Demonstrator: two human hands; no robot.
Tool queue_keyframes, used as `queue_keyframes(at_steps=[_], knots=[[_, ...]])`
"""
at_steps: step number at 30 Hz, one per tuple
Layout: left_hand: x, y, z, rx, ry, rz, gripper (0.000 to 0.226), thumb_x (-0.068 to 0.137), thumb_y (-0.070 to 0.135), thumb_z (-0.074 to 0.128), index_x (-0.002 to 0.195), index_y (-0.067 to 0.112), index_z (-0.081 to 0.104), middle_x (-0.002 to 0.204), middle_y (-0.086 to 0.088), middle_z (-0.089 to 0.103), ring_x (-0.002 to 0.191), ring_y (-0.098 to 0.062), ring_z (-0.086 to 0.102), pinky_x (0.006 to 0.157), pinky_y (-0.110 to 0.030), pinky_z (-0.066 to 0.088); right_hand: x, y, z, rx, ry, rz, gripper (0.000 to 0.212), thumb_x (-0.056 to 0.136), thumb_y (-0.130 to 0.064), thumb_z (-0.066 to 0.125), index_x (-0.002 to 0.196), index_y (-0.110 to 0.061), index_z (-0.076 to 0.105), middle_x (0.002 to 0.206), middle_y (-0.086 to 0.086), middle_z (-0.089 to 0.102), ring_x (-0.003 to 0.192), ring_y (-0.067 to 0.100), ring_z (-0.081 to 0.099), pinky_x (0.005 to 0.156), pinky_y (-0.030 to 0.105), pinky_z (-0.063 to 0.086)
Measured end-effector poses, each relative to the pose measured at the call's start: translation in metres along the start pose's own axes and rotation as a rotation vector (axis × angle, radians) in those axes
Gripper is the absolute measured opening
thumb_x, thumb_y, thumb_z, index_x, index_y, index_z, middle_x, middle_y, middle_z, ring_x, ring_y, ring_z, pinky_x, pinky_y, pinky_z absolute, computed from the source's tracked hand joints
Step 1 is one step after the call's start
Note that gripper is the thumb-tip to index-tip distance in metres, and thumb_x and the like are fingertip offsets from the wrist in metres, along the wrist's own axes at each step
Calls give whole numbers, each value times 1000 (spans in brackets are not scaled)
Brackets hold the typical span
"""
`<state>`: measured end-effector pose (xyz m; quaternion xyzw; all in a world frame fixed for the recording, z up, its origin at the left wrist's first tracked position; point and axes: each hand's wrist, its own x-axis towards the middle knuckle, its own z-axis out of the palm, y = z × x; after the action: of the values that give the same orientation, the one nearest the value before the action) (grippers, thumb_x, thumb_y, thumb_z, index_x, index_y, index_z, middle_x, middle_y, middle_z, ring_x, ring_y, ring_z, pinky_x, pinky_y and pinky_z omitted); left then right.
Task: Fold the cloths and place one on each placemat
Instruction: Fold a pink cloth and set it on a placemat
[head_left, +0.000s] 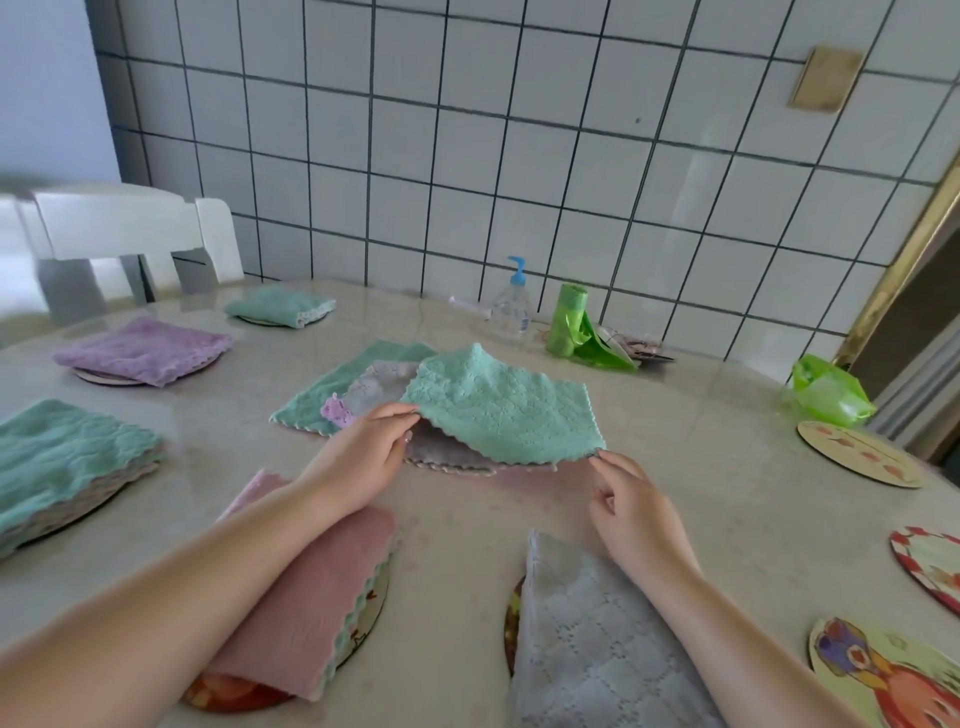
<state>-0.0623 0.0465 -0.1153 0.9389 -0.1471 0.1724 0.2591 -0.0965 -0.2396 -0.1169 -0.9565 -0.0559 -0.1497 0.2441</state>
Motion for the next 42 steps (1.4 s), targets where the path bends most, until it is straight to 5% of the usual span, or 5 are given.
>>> queue_keyframes(at_steps=[14, 24, 29, 33, 42], knots=[[125, 28, -120, 314, 9, 167, 13, 84, 7, 51, 81, 4, 63, 93, -9, 61, 93, -27, 58, 79, -35, 44, 105, -55, -118, -214, 47, -146, 19, 82, -9, 49, 66, -18, 55, 83, 3, 56, 83, 26, 56, 70, 37, 46], [151, 82, -209, 329, 225, 177, 7, 90, 24, 50, 93, 19, 55, 84, 3, 56, 79, -21, 54, 67, -31, 43, 136, -97, -220, -315, 374, -243, 8, 87, -21, 59, 94, -22, 56, 93, -3, 62, 82, 18, 57, 62, 26, 38], [163, 85, -204, 94, 80, 34, 18, 94, 17, 44, 79, 20, 54, 93, -1, 63, 67, -17, 70, 58, -26, 49, 144, -78, -234, -445, 231, 5, 15, 86, -33, 55, 77, -25, 63, 80, -2, 66, 78, 20, 61, 65, 28, 47], [174, 94, -181, -172, 117, 13, 22, 94, 11, 44, 73, 14, 50, 90, -9, 64, 83, -24, 69, 67, -37, 54, 136, -63, -233, -205, 152, 138, 23, 86, -8, 43, 70, -13, 58, 73, 9, 70, 60, 23, 68, 55, 27, 48], [168, 158, -133, -211, 373, 301, 13, 94, 19, 48, 89, 12, 59, 76, 2, 58, 64, -17, 50, 58, -29, 39, 70, 0, -267, -110, 621, 79, 23, 90, -15, 52, 109, -12, 64, 107, 8, 64, 96, 27, 57, 79, 33, 43]])
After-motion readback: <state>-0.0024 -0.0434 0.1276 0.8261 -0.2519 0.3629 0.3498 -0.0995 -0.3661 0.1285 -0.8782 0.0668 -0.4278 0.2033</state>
